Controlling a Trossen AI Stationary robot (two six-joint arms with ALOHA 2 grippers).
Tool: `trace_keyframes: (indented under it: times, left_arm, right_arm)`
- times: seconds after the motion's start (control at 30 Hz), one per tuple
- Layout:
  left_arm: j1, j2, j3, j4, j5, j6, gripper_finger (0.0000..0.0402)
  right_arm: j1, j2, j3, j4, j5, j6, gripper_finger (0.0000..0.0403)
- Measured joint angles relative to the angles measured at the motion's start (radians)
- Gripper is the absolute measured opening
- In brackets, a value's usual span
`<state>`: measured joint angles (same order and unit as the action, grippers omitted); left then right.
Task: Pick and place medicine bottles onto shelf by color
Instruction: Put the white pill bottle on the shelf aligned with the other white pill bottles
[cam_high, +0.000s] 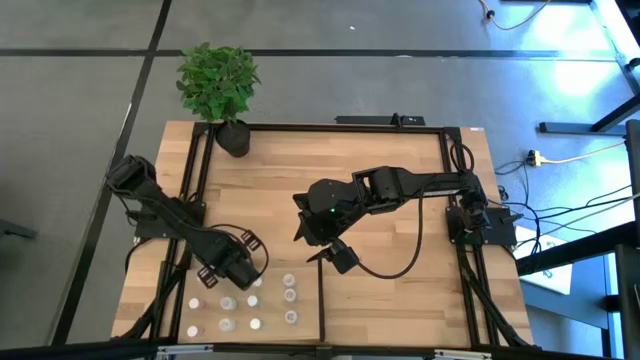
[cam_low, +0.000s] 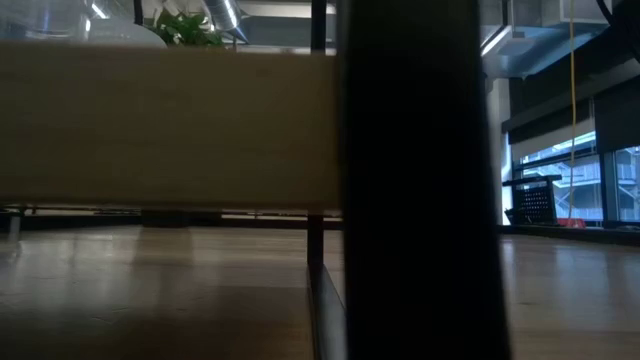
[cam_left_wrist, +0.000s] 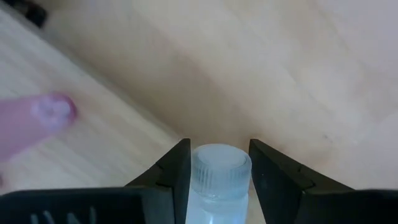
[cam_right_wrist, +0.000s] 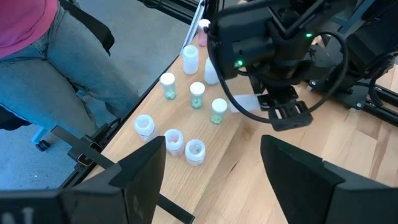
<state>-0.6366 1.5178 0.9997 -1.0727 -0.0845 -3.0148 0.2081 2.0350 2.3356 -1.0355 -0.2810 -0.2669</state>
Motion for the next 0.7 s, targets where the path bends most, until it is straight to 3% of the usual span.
trace_keyframes:
  times: [0.7]
  left_arm:
    - [0.174, -0.055, 0.057, -0.399, -0.034, 0.199, 0.0133]
  right_arm:
    - [0.000, 0.000, 0.000, 0.000, 0.000, 0.000, 0.0265]
